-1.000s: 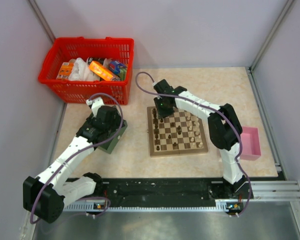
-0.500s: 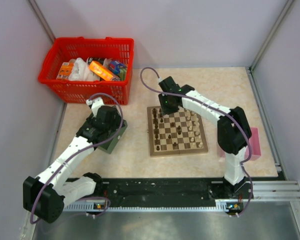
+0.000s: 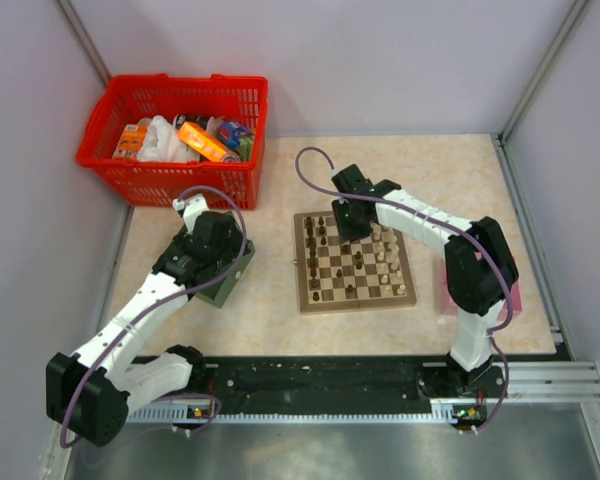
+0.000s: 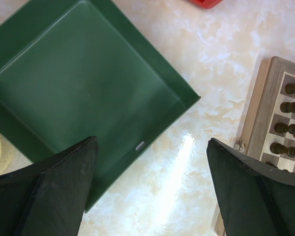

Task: Set up the chess pieces on the board

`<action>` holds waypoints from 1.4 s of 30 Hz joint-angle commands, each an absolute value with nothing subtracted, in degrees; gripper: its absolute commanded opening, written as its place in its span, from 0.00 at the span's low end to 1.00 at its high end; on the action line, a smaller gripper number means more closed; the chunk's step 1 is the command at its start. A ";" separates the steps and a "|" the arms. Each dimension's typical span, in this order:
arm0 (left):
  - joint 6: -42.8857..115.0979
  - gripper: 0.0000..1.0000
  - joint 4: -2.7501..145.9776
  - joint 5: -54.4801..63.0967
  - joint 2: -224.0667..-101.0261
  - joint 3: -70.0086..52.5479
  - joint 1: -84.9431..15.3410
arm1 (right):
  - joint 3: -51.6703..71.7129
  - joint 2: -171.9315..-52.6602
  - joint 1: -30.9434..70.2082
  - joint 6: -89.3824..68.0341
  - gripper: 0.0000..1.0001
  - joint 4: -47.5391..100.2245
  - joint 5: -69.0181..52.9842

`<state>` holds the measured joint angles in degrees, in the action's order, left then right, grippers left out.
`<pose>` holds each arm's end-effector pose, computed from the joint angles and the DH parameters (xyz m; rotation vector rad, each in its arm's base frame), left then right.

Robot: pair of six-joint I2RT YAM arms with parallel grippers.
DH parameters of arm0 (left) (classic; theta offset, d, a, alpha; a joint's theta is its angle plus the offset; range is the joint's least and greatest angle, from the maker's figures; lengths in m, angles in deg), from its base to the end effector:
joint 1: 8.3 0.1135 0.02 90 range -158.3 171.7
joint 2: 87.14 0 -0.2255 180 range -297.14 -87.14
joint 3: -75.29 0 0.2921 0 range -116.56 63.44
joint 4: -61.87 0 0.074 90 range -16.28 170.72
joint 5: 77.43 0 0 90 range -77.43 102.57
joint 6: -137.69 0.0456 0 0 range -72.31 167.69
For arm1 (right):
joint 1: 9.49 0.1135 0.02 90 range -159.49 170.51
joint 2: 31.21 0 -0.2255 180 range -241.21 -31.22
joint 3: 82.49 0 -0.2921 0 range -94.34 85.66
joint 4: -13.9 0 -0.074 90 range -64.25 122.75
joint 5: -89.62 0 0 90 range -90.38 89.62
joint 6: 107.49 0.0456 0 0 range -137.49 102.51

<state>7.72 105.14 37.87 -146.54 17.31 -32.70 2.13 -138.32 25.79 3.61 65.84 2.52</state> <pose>0.2623 -0.0976 0.2193 -0.5138 2.2017 -0.0729 0.3486 0.2438 0.1625 -0.3178 2.6845 0.2384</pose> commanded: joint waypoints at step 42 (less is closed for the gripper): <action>7.61 0.96 102.63 37.36 -147.08 15.89 -32.47 | 2.60 -141.43 25.84 3.17 0.24 64.59 1.73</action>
